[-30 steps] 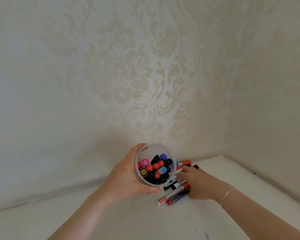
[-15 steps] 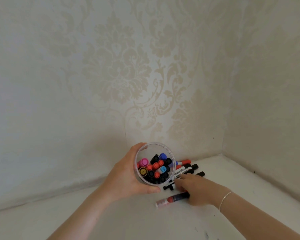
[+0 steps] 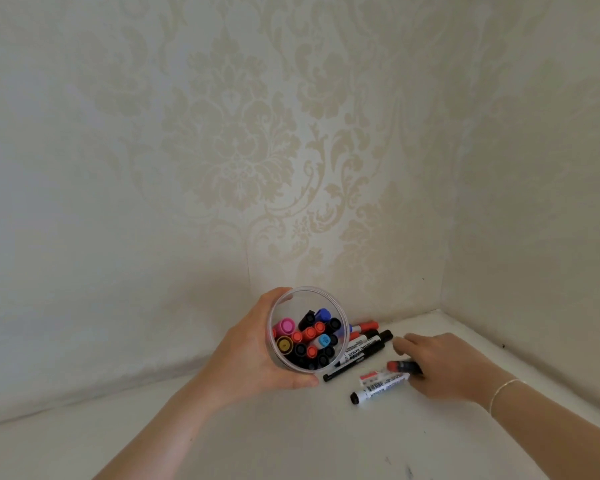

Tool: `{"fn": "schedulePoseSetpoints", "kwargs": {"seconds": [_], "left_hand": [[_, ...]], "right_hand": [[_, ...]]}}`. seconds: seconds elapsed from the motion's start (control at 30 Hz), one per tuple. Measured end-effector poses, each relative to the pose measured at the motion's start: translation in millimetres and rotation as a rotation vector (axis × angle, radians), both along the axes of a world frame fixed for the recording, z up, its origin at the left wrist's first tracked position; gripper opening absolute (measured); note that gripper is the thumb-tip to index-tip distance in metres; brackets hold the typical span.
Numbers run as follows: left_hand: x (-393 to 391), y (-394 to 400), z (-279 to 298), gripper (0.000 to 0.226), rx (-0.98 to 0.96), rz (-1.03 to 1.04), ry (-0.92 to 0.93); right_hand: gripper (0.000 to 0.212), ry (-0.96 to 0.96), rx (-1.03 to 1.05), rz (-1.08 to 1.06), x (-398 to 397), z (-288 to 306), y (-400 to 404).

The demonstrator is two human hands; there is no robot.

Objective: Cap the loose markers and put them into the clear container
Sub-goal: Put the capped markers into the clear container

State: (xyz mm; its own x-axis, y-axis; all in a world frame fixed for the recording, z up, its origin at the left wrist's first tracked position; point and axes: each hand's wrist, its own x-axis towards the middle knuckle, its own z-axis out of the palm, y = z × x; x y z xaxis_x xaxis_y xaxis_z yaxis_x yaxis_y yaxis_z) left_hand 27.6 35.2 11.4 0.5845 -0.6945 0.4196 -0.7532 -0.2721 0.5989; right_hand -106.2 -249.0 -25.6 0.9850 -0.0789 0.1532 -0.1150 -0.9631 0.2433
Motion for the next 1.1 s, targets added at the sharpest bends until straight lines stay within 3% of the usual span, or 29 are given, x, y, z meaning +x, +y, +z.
{"fn": "schedulePoseSetpoints", "kwargs": {"seconds": [0.13, 0.3, 0.37, 0.47, 0.7, 0.9, 1.1], "left_hand": [[0.0, 0.0, 0.2, 0.116, 0.003, 0.002, -0.001], [-1.2, 0.4, 0.9, 0.114, -0.003, 0.005, 0.001], [-1.8, 0.3, 1.4, 0.113, -0.005, 0.003, 0.006], [-2.7, 0.2, 2.4, 0.112, 0.0, -0.001, 0.008], [-3.3, 0.9, 3.7, 0.108, 0.012, -0.003, 0.001], [-2.1, 1.4, 2.8, 0.108, 0.015, -0.005, 0.005], [-2.8, 0.6, 3.1, 0.107, 0.007, -0.005, 0.0]], "right_hand": [[0.045, 0.132, 0.017, -0.07, -2.3, -7.0, -10.1], [0.026, 0.166, -0.05, -0.1, 10.2, -10.1, -6.3], [0.026, 0.122, -0.088, -0.055, 11.8, -6.5, -3.2], [0.037, -0.113, -0.129, 0.138, 12.4, -3.4, -4.6], [0.039, -0.175, -0.09, 0.307, 29.6, -9.2, 7.0], [0.028, -0.018, -0.005, 0.277, 43.2, -21.6, 12.6], [0.027, 0.005, 0.026, 0.222, 51.1, -23.6, 15.7]]}}
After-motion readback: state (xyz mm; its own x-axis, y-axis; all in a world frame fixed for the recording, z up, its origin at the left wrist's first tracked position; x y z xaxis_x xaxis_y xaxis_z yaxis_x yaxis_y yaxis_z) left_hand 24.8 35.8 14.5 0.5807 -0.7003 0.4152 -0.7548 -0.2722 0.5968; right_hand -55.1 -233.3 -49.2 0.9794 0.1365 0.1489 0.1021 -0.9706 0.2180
